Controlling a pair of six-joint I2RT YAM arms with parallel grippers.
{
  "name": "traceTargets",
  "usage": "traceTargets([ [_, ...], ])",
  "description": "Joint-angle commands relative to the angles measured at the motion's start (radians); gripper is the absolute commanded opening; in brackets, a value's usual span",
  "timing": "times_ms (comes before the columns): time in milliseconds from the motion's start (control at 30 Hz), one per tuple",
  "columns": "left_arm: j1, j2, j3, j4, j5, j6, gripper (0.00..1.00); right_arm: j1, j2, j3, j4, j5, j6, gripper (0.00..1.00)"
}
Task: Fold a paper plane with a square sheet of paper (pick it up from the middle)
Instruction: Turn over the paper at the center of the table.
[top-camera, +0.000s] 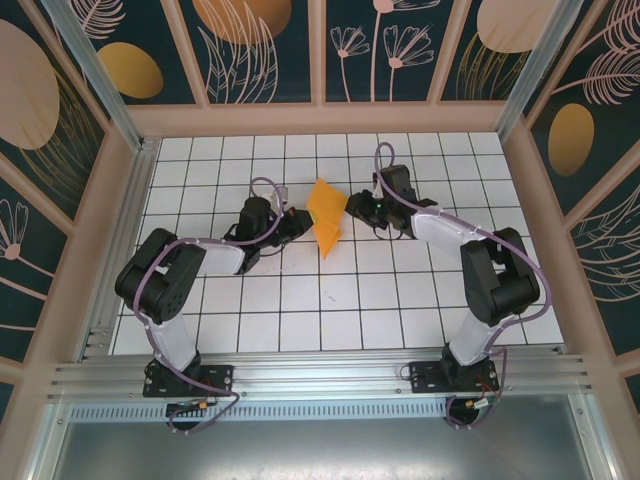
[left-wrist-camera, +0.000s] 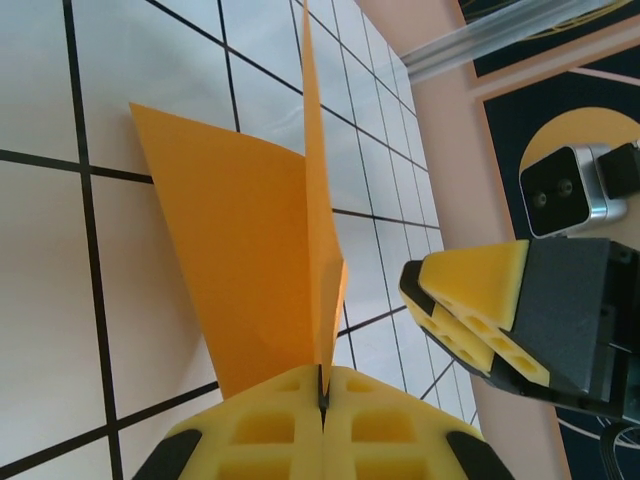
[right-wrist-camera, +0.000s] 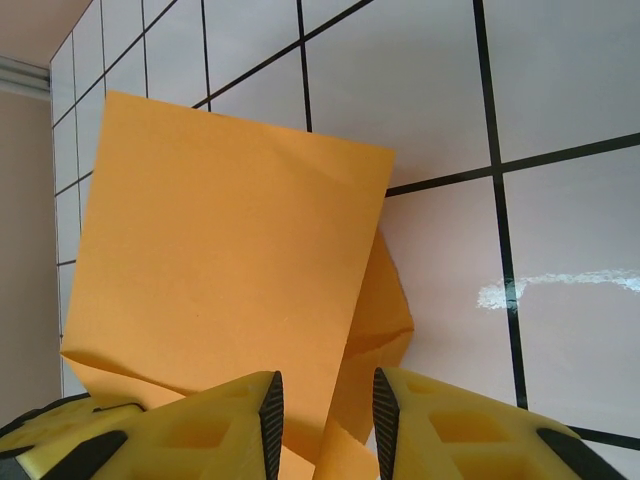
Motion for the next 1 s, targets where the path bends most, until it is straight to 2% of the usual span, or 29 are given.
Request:
traceTargets([
  [0,0.004,0.04,-0.024,0.047,-0.021,-0.021,0.05,-0.001,-0.029,-0.016,0.019,-0.01,-0.003,0.33],
  [200,0.002,0.078,-0.01,-0.091,-0.068,0.035,0.05,0.025,0.005,0.009,0.004,-0.033,-0.033,0.3],
  [300,0.0,0.086,0.011,-0.18,-0.109,0.073,0.05,0.052,0.051,0.044,-0.026,-0.046,-0.054,0.24],
  [533,-0.022,0.103,0.034,-0.143,-0.056,0.077,0.05,0.098,0.114,0.06,-0.04,-0.047,-0.057,0.19],
  [800,-0.033,0.014,0.029,-0.173,-0.129,0.098,0.05,0.082,0.034,-0.041,0.015,0.0,-0.027,0.2],
  [967,-0.033,-0.083,0.03,-0.182,-0.151,0.112,0.05,0.076,-0.045,-0.096,0.081,0.0,-0.011,0.27],
])
